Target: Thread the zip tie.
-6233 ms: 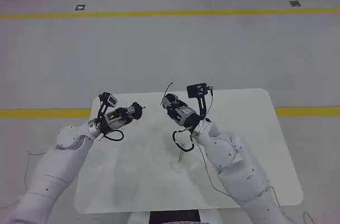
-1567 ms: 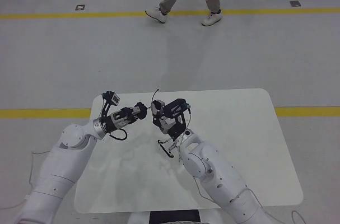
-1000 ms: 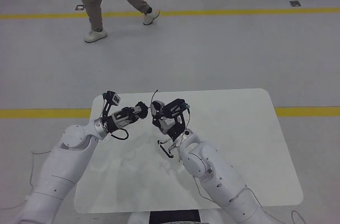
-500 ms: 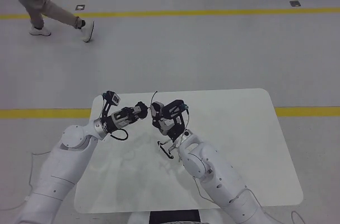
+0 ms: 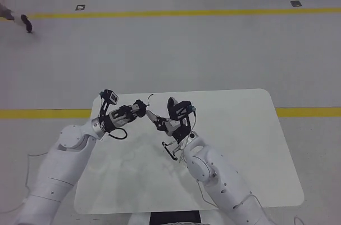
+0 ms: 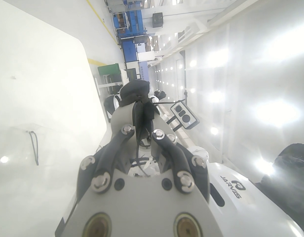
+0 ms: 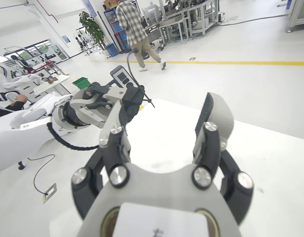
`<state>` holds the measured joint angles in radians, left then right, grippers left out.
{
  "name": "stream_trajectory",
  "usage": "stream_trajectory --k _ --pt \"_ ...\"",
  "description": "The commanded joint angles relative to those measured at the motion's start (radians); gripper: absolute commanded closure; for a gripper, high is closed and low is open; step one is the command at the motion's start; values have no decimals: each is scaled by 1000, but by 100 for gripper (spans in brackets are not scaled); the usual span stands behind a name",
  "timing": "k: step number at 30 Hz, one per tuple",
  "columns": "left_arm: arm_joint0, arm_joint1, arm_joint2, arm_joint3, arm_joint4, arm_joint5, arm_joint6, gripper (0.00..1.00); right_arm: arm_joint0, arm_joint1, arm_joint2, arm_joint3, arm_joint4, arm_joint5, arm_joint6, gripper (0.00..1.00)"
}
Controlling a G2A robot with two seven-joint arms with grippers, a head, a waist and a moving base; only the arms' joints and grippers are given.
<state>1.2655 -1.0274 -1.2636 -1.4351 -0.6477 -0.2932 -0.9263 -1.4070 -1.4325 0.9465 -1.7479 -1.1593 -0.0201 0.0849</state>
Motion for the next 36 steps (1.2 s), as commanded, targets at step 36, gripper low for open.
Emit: stream_trajectory --k 36 --pt "69 -8 -39 -27 -401 281 -42 100 -18 5 -36 115 -382 99 -313 0"
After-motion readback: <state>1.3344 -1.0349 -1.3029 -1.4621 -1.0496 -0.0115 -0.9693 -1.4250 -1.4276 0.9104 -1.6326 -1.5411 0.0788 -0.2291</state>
